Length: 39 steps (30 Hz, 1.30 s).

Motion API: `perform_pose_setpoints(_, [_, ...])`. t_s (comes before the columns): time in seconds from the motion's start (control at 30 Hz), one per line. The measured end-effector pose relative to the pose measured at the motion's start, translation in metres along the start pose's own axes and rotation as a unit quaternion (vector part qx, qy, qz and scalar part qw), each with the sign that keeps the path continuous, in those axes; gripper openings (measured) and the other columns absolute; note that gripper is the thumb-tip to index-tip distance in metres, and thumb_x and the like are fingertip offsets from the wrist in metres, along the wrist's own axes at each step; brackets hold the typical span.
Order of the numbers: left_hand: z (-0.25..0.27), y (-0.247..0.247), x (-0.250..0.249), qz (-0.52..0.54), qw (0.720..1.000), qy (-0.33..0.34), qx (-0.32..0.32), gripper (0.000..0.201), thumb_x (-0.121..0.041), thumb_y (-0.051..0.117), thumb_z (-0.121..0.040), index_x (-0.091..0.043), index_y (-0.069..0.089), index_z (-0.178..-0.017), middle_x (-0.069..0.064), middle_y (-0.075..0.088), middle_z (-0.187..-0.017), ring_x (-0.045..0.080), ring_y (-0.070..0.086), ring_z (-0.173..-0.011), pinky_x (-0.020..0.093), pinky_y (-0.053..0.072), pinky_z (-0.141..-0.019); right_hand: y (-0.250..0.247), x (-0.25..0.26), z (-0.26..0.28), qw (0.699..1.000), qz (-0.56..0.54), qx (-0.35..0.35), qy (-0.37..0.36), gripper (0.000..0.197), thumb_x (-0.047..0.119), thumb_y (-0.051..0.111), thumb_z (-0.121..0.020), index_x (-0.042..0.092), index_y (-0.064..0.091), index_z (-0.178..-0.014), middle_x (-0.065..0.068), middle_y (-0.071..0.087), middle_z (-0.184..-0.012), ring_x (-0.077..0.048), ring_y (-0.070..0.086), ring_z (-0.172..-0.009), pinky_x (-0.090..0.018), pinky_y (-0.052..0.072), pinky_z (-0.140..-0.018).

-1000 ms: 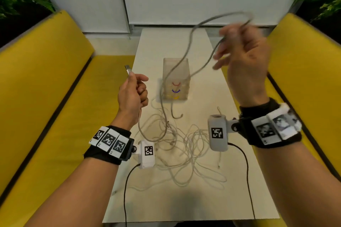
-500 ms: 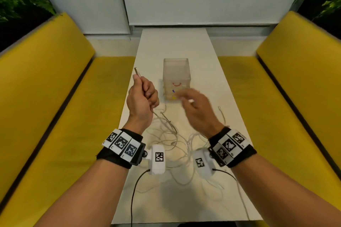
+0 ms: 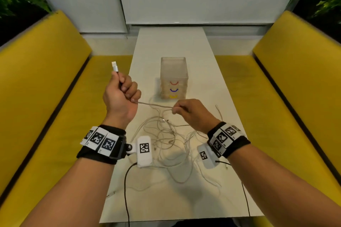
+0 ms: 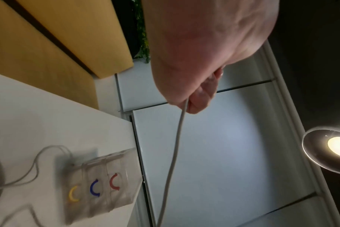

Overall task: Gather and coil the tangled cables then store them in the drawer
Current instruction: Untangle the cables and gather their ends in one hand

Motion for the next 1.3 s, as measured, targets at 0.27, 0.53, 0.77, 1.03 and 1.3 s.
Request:
perform_pose_setpoints(0.27, [-0.002,-0.006,-0.022,-0.002,1.0,0.022,-0.001,0.046,-0.041,0.031,-0.109,-0.021,0.041,-0.068,-0.007,0.026,-0.056,0.01,0.015,-0.048,0.024,0.014,-0.043,-0.017,-0.087,0.004,0.983,0.162,-0.041,0.08,0.023,0.027,0.055,-0.101,0.017,0.075,-0.102,-0.006,0.073,-0.096,-0.028,0.065,-0.094,-0.044,0.05,-0.084])
perform_pose_setpoints(0.53, [0.004,0.009,-0.005,-0.02,0.999,0.031,0.008,0.05,-0.054,0.032,-0.102,-0.021,0.016,-0.068,0.0,0.012,-0.059,0.016,0.007,-0.049,0.027,0.006,-0.046,-0.008,-0.115,0.007,0.94,0.251,0.015,0.228,0.039,0.007,0.052,-0.092,0.024,0.062,-0.126,-0.007,0.062,-0.119,-0.03,0.058,-0.113,-0.045,0.035,-0.099])
perform_pose_setpoints(0.77, [0.015,0.024,0.047,-0.021,0.998,-0.03,0.047,0.047,-0.044,0.03,-0.102,-0.02,0.024,-0.061,0.0,0.013,-0.057,0.014,0.01,-0.046,0.024,0.009,-0.043,0.018,0.016,-0.006,0.993,-0.102,0.04,0.039,0.053,-0.012,0.055,-0.077,0.01,0.061,-0.125,-0.002,0.067,-0.113,-0.014,0.063,-0.108,-0.017,0.05,-0.093])
perform_pose_setpoints(1.03, [0.012,0.031,0.027,-0.007,0.999,-0.012,0.051,0.04,-0.038,0.029,-0.099,-0.021,0.019,-0.064,-0.001,0.014,-0.055,0.015,0.009,-0.045,0.024,0.008,-0.045,0.032,0.003,-0.005,0.997,0.05,0.056,0.027,0.037,0.034,0.041,-0.106,0.014,0.063,-0.085,-0.006,0.067,-0.083,-0.024,0.061,-0.079,-0.04,0.049,-0.078])
perform_pose_setpoints(1.3, [0.001,0.009,0.007,-0.01,1.0,0.02,0.015,0.039,-0.03,0.022,-0.096,-0.02,0.025,-0.058,-0.002,0.014,-0.054,0.014,0.007,-0.046,0.022,0.007,-0.045,0.032,-0.103,0.031,0.941,0.238,0.049,0.234,0.031,0.015,0.052,-0.09,0.02,0.055,-0.121,-0.011,0.052,-0.122,-0.036,0.049,-0.118,-0.048,0.034,-0.094])
Point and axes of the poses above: each hand's wrist, its own z-axis away from the middle knuckle, its own y-axis out of the palm, x = y × z, the point moved 9 cm from there along -z, towards the middle knuckle
